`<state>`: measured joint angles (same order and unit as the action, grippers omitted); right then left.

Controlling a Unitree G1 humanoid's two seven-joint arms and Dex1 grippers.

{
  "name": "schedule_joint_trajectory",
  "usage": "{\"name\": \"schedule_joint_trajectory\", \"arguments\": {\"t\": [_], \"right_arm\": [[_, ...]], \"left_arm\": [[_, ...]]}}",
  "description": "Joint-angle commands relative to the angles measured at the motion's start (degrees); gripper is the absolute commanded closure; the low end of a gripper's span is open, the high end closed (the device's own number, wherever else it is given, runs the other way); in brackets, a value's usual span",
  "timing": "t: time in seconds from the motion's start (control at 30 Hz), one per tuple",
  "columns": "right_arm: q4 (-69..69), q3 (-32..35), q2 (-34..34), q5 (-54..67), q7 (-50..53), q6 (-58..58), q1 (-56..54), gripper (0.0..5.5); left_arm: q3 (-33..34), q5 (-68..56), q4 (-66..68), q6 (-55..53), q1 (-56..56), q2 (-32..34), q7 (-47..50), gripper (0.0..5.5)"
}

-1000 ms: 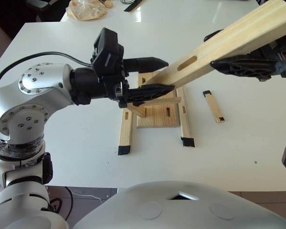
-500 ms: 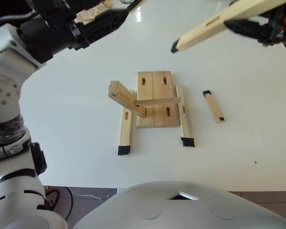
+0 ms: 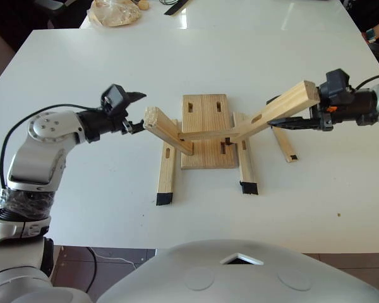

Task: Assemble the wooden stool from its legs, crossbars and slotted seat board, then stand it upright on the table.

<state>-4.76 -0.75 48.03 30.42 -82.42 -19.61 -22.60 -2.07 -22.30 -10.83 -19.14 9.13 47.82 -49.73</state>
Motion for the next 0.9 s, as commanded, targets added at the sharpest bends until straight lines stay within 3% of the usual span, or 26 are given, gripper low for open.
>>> {"name": "schedule_joint_trajectory", "arguments": {"t": [0.03, 0.4, 0.7, 0.9], "right_arm": [[-3.0, -0.8, 0.1, 0.5, -0.4, -0.6, 1.0, 3.49], [0.2, -4.4, 0.5, -3.4, -1.6, 2.2, 1.5, 3.49], [9.0, -13.0, -0.3, -7.0, -7.9, 0.0, -11.2, 3.49], [5.3, -14.9, -1.9, -6.5, -8.4, -0.2, -13.6, 3.49]], "left_arm": [[-1.7, 2.1, -2.0, 1.2, -2.4, -0.8, -1.4, 1.89], [-2.7, 5.2, -5.3, 4.4, -8.8, 0.3, -6.8, 1.89], [-3.8, 5.8, -9.7, 3.1, -9.9, -2.2, -5.0, 1.89], [-6.0, 6.3, -13.0, 1.5, -11.1, -3.9, -3.5, 1.89]]}}
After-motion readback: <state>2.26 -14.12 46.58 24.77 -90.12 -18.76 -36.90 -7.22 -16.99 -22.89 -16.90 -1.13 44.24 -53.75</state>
